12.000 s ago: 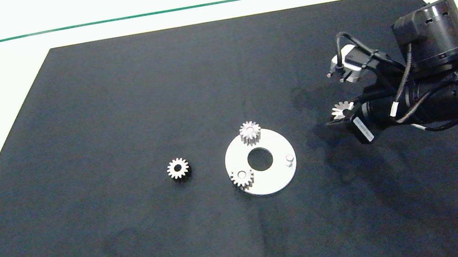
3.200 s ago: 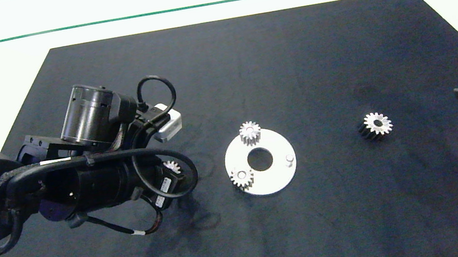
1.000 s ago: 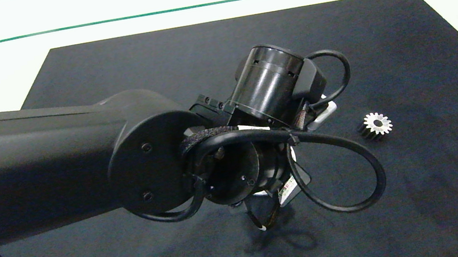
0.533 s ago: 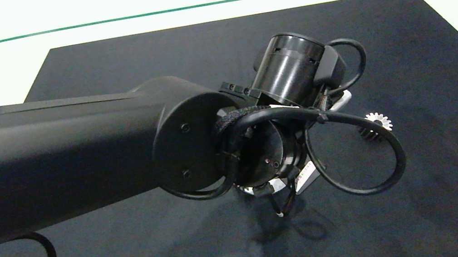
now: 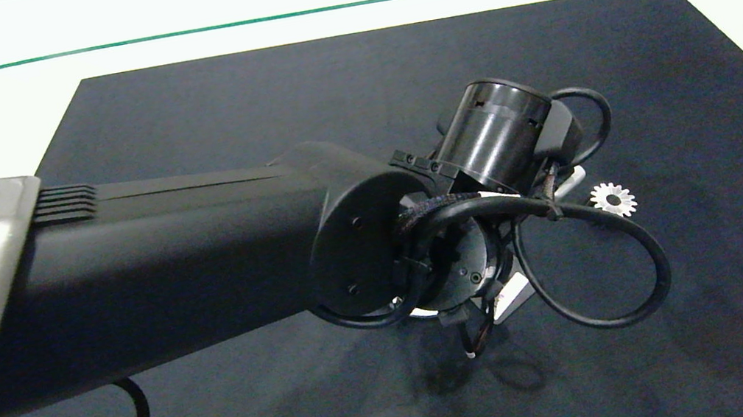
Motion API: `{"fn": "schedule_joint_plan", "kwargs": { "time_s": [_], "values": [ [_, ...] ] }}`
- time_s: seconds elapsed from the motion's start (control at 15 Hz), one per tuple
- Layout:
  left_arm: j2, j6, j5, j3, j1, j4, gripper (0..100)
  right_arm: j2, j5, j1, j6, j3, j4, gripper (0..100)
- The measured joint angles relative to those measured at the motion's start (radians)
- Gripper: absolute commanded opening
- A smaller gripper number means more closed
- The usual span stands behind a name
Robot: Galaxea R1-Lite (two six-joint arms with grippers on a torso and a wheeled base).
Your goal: Remove an incorrectly installed larger gear and replace it with the correct smaller gear
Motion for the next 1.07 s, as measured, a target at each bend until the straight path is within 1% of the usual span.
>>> {"fn": "schedule_joint_plan", "kwargs": {
  "time_s": [0.27,0.4,1.07],
  "values": [
    [0.024,0.01,0.0,-0.025,0.01,-0.001,22,-0.006,0.001,0.0,0.003,0.014,0.0,100],
    [0.03,0.013,0.0,-0.027,0.016,-0.002,22,-0.009,0.007,0.0,0.004,0.021,-0.001,100],
    [0.056,0.019,-0.001,-0.064,0.041,0.003,22,-0.018,0.009,-0.001,0.004,0.025,-0.001,100]
  ]
}}
